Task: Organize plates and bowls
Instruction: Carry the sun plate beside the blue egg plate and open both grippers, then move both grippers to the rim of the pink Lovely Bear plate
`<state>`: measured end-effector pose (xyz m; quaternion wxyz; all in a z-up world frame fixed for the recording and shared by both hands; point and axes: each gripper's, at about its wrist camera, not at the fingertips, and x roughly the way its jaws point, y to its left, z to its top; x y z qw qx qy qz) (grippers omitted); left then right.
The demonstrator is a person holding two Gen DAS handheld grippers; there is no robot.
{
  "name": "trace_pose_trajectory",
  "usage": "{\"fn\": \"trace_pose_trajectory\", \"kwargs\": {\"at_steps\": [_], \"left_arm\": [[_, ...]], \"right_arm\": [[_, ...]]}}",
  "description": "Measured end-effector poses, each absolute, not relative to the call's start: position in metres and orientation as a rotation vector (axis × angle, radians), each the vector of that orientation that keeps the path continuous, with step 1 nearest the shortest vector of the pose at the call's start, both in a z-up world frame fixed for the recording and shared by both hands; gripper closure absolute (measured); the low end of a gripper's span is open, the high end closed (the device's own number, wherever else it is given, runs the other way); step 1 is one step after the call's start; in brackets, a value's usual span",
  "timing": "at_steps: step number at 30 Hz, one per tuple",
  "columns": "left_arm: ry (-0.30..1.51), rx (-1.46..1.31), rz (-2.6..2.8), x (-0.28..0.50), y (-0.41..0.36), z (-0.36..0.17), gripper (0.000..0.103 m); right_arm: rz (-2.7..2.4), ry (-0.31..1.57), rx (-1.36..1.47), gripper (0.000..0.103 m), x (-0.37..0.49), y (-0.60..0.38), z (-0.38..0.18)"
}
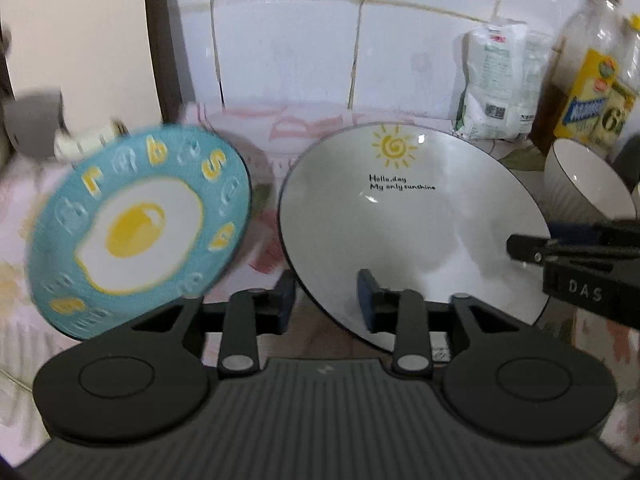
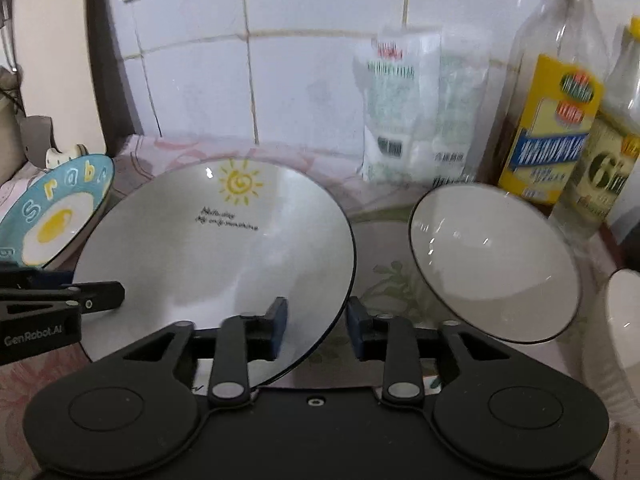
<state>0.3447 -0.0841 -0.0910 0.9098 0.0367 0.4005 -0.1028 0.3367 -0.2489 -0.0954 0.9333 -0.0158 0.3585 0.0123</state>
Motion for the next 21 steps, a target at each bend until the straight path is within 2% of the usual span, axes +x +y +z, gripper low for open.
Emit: {"fn": "trace_pose_trajectory", "kwargs": {"at_steps": [1,3,11,16,21], "left_arm": [[0.829,0.099,-0.202,0.341,-0.084,-0.086,0.047],[0.834,0.103,-0.208,0.332,-0.08,-0.074,0.043],[0.818,0.076,-0.294,0.29,-0.069,-0.034,0.033],[0.796,0.112,-0.348,0.259,-0.069,-0.017,0.025],[0.744,0.171,-0.373,0.224,-0.07,0.0,0.02]], "right_arm": [[0.03,0.715,-0.044,0.046,0.331,-0.248,-0.091],[0.055,0.68,-0.038,0.037,0.317,-0.249,-0.08],[0.095,0.618,0.026,0.033,0.261,-0.257,-0.043],[0.132,0.57,0.015,0.022,0.215,-0.252,-0.022],[0.145,0.524,0.013,0.02,0.175,-0.252,-0.007]]}}
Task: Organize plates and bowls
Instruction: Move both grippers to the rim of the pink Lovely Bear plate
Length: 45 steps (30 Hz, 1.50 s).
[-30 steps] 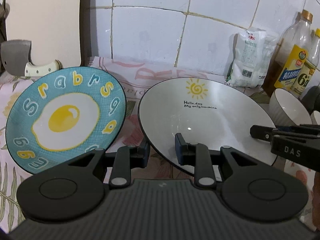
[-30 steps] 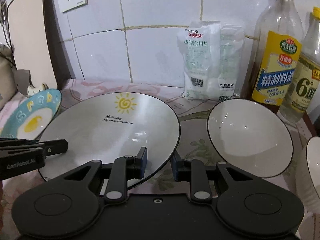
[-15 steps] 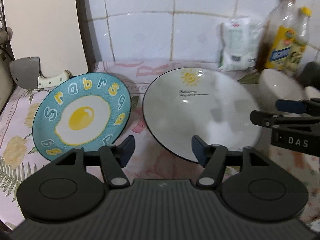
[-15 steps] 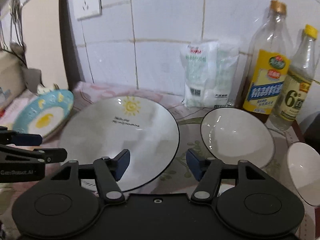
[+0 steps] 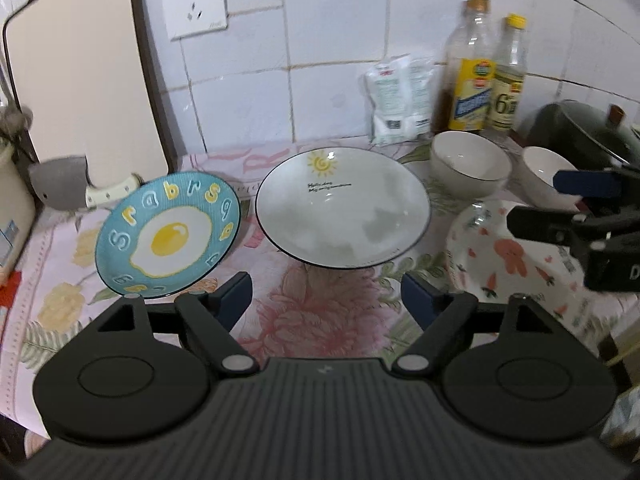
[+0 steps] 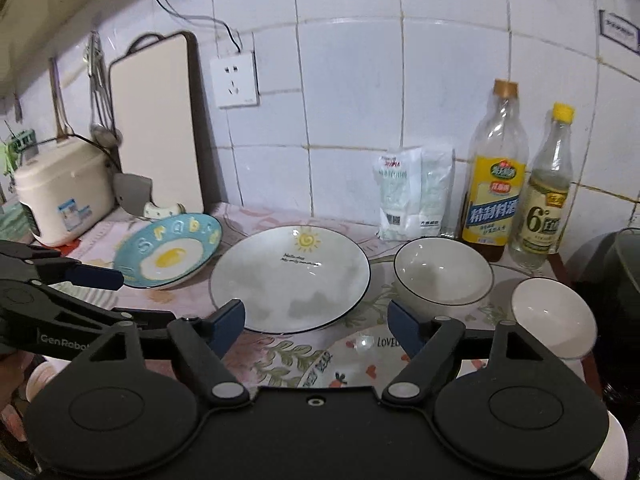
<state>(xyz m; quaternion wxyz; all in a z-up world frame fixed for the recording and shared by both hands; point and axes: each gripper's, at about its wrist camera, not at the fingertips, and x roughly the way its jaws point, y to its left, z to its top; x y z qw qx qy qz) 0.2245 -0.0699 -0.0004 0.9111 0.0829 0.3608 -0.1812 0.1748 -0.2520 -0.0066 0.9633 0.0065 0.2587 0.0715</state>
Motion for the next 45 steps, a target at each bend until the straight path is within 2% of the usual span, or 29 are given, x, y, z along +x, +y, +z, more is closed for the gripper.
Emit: {"fn": "trace_pose_trajectory", "kwargs": {"at_steps": [2,11,24,40,45], "left_arm": [[0.731,0.175,-0.387,0.213,-0.07,0.005,0.017],[0.718,0.184,-0.473,0.174,-0.078,0.021,0.015],[0.74,0.208,-0.571,0.146,-0.11,0.01,0.014],[0.747,-0.013,-0.581,0.172,-0.122,-0.031,0.015],[0.639,0.032,-0.501,0.168,-0.132,-0.039,0.015]], "right_arm": [[0.149,0.512,0.025,0.02,0.162,-0.256,-0.002],[0.144,0.478,0.024,0.019,0.103,-0.269,0.004],[0.102,0.495,0.077,0.018,0.053,-0.294,-0.028],[-0.017,0.502,0.262,0.018,0.068,-0.315,-0.108],[-0.081,0.472,0.19,0.019,0.077,-0.32,-0.119]]}}
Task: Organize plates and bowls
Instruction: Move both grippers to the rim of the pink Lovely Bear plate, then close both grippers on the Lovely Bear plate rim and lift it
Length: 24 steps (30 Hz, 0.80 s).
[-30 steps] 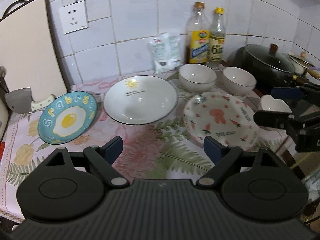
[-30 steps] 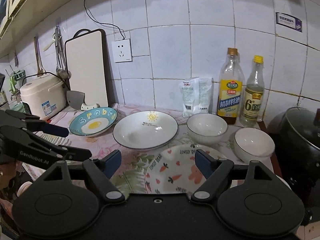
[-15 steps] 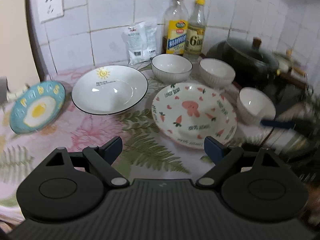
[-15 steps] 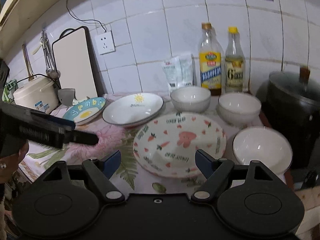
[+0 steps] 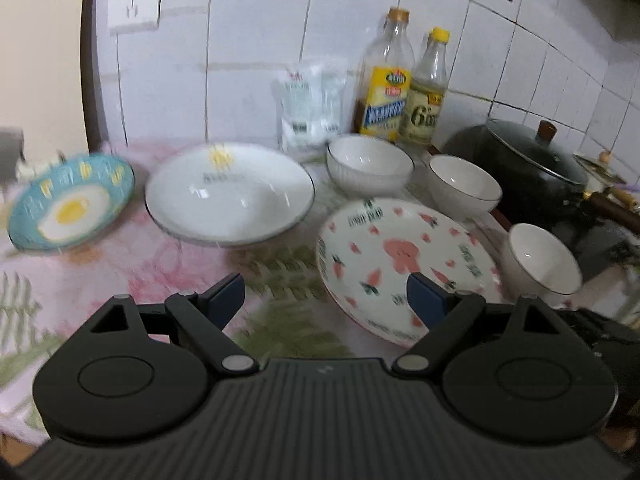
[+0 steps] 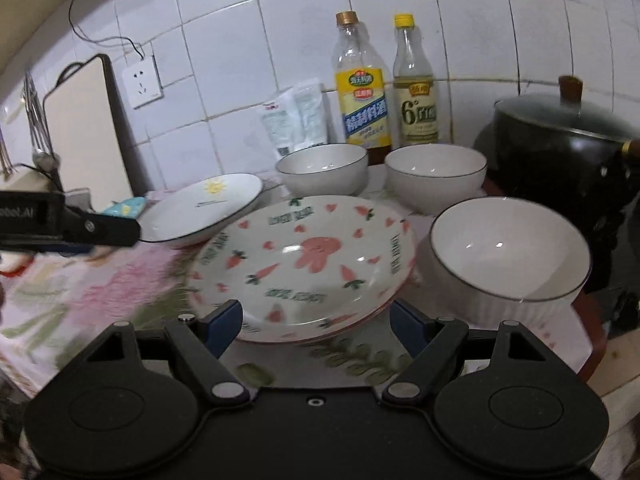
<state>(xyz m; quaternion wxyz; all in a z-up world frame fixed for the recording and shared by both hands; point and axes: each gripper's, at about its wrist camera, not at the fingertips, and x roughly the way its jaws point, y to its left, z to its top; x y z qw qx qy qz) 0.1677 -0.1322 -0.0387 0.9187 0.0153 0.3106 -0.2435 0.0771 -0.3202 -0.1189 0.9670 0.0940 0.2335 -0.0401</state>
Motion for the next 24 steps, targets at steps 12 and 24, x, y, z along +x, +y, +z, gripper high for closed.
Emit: {"fn": "trace_pose_trajectory", "kwargs": {"at_steps": [12,24], "left_arm": [[0.661,0.014,-0.467,0.201,-0.156,-0.077,0.042],[0.801,-0.065,-0.519,0.23,-0.163,-0.101,0.086]], "right_arm": [[-0.111,0.5,0.259,0.034,0.103,-0.339,-0.142],[-0.196,0.482,0.295,0.054,0.118,-0.336,-0.147]]}}
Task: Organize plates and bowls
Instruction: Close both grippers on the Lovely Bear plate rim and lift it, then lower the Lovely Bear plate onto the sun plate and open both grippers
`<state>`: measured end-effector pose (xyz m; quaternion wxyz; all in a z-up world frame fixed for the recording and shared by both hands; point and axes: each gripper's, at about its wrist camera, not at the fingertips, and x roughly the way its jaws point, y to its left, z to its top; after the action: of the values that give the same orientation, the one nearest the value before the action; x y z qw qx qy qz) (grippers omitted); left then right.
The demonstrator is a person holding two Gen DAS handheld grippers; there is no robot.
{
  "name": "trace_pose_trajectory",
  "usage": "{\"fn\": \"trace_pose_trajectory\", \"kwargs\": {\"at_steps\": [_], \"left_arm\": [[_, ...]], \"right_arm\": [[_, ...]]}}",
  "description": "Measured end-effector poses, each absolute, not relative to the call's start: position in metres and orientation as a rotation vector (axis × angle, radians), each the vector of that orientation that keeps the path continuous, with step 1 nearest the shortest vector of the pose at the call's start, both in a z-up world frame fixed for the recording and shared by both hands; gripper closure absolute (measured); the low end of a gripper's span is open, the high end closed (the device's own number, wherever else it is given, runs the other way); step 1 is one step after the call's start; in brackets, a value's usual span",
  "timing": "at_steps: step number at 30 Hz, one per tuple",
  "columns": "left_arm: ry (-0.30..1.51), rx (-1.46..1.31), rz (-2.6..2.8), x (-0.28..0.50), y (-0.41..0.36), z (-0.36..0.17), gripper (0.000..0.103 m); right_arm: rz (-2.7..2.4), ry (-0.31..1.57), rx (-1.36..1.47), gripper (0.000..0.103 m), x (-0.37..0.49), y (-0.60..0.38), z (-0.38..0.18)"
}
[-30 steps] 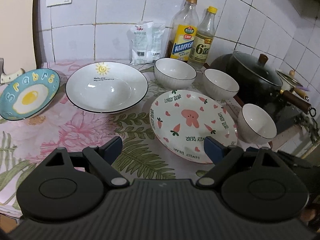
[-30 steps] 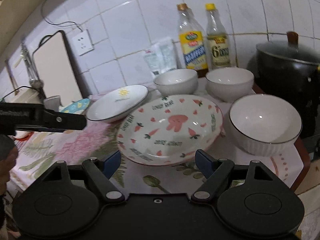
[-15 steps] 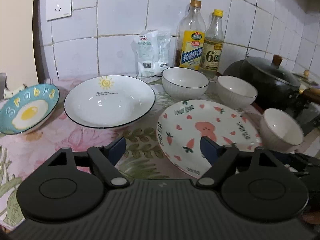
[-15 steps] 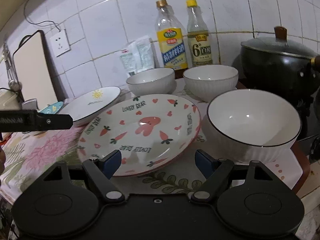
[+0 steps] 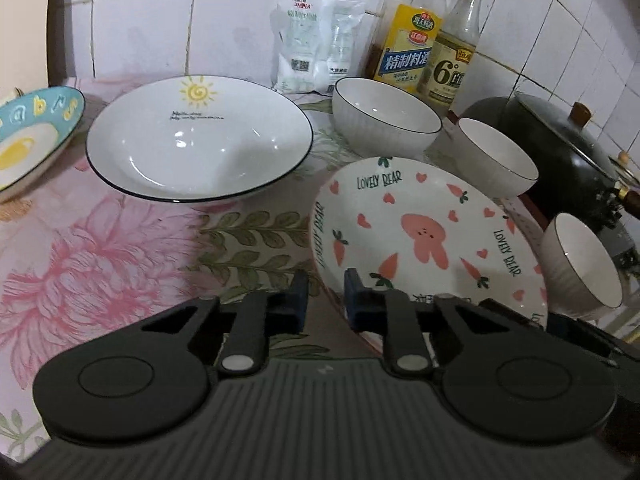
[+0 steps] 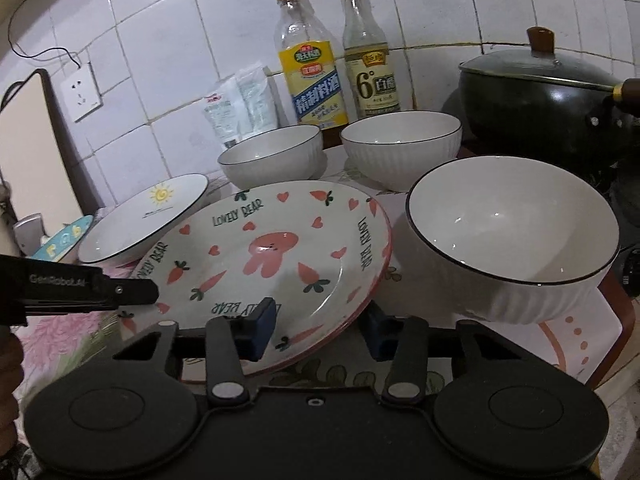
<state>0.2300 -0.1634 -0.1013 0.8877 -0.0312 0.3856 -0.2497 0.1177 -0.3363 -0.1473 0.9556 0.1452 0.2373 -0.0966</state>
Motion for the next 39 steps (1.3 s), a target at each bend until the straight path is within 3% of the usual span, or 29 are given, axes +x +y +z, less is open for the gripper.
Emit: {"fn": "trace_pose_trajectory", "kwargs": {"at_steps": [8,13,39], "left_arm": [[0.886,-0.159,-0.548,0.238,-0.166,-0.11,0.086],[0.858,-0.157,-0.545,0.233,-0.166,-0.11,0.087],[0.776,-0.053,-0.458,0.158,-0.104,-0.053,0.086]], "right_arm": [[-0.245,0.467,0.253,0.052,0.121,-0.329,-0.148],[-0.257,0.451,0.268,0.067,0.117,-0.333,-0.149],[-0.079,0.479,0.276,0.068,0.084,-0.287,-0.113]]}}
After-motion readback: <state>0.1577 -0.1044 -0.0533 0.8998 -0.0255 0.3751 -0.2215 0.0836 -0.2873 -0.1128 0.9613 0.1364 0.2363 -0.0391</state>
